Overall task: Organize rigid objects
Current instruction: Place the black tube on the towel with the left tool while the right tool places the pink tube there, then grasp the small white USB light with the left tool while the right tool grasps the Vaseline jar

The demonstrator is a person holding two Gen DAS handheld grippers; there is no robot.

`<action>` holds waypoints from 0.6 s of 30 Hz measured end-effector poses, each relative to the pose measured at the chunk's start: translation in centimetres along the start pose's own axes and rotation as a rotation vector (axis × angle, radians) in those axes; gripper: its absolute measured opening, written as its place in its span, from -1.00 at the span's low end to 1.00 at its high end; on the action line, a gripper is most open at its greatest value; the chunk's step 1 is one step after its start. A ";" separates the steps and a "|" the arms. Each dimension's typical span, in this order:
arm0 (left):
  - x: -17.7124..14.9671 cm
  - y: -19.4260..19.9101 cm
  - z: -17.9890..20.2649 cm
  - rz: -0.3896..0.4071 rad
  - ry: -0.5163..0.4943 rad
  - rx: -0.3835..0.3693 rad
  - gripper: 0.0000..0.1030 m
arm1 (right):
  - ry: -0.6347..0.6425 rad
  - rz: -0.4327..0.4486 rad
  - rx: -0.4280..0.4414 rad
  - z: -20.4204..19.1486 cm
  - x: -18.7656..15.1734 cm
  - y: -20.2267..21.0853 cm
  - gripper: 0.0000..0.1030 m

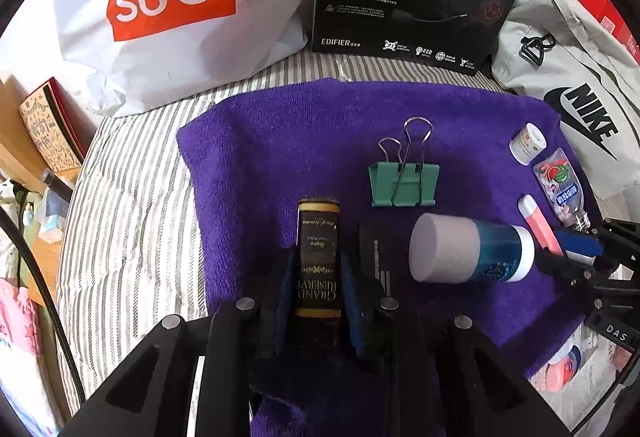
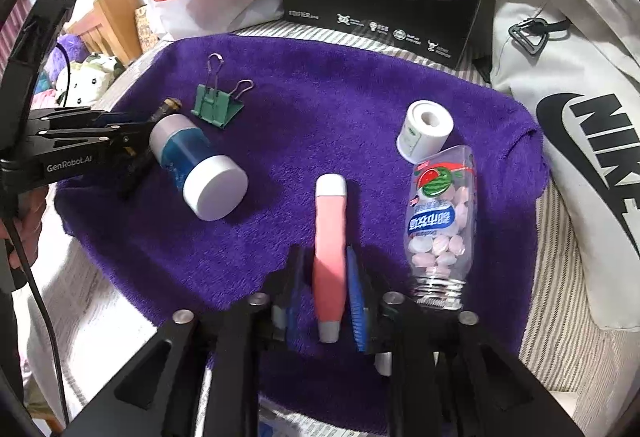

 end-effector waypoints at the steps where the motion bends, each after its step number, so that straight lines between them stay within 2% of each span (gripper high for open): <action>1: -0.1 0.1 -0.1 -0.003 0.000 0.004 -0.54 | -0.012 0.000 0.017 -0.1 -0.1 0.1 -0.35; 7: -1.2 1.8 -0.5 -0.013 0.015 0.021 -0.45 | -0.065 0.034 0.020 0.1 -0.6 2.4 -0.34; 9: -1.7 3.0 -0.4 0.003 0.011 0.026 -0.27 | -0.078 0.057 0.028 -0.1 -0.8 3.7 -0.32; 10: -2.1 4.0 -0.3 0.021 0.007 0.024 -0.10 | -0.083 0.064 0.026 -0.2 -0.9 4.4 -0.29; 11: -2.4 4.8 -0.2 0.037 0.004 0.016 0.04 | -0.087 0.071 0.020 -0.4 -1.2 5.0 -0.24; 12: -2.7 5.6 0.0 0.049 0.002 0.008 0.09 | -0.092 0.079 0.013 -0.5 -1.5 5.8 -0.21; 18: -6.3 10.7 3.1 0.091 -0.027 -0.121 0.13 | -0.133 0.128 -0.019 -1.1 -4.7 10.1 -0.12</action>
Point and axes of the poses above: each gripper's, at about its wrist camera, not at the fingertips, and y roughly against the way its jaws point, z to its right, x to its top, the point moved 8 cm from there along -y, roughly the way its jaws point, and after that the axes turned 13 degrees about y, right-handed, at the moved point
